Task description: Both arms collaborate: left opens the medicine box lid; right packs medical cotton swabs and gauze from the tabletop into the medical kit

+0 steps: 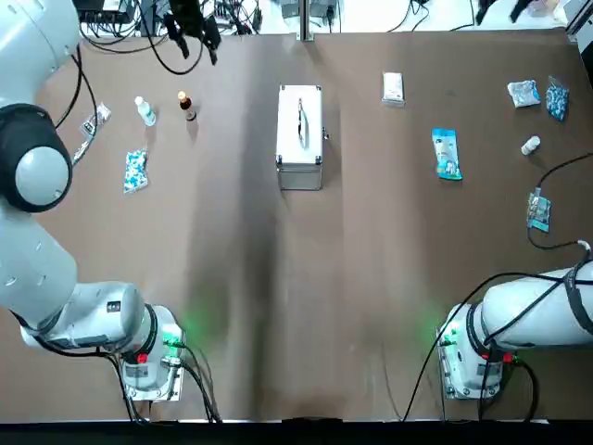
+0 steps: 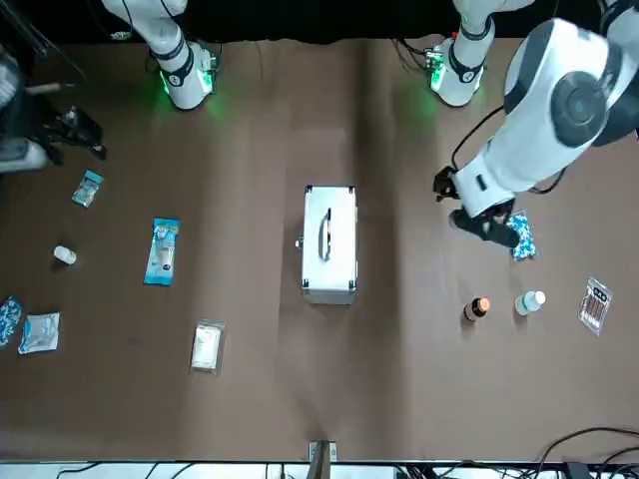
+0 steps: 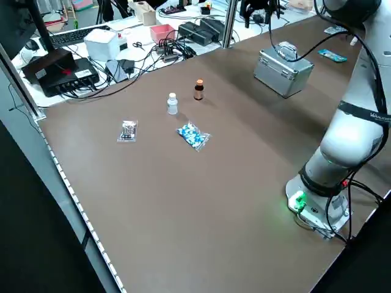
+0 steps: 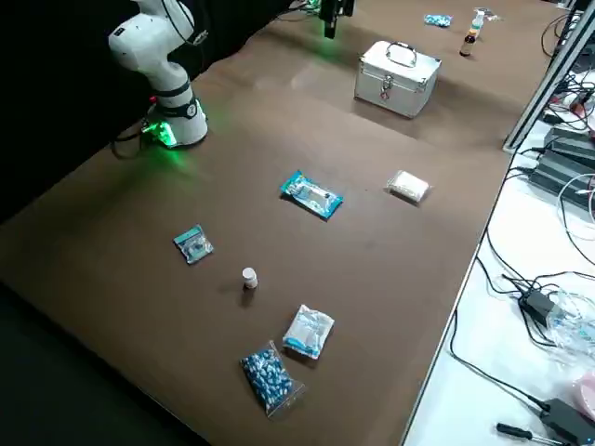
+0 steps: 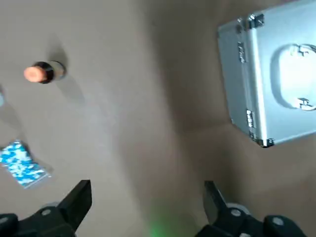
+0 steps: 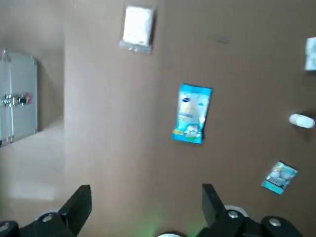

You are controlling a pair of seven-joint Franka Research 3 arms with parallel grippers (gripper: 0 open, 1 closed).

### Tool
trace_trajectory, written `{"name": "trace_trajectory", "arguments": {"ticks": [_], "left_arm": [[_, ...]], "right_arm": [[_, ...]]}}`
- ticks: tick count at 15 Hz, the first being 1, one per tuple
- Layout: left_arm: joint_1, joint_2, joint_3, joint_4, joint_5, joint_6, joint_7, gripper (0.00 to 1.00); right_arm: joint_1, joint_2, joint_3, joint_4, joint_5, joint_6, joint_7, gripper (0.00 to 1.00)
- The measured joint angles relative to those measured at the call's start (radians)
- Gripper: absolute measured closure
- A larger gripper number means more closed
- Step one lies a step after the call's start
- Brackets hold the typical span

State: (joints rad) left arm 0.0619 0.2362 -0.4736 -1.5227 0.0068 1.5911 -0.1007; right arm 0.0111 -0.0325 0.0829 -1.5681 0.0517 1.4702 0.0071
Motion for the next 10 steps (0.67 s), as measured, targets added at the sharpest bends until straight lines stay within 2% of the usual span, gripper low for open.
{"name": "trace_trajectory", "arguments": {"ticks": [5,10], "left_arm": [[-0.085,0.078,-0.023,0.002,-0.04,0.023,-0.074,0.0],[-0.171,0.154,-0.024,0.005,-0.041,0.164,-0.2,0.0]], "right_arm": [[0.161,0.138,0.002,-0.002,0.013,0.018,0.001,0.01],[0.271,0.189,0.003,-0.001,0.014,0.06,-0.093,0.01]]}}
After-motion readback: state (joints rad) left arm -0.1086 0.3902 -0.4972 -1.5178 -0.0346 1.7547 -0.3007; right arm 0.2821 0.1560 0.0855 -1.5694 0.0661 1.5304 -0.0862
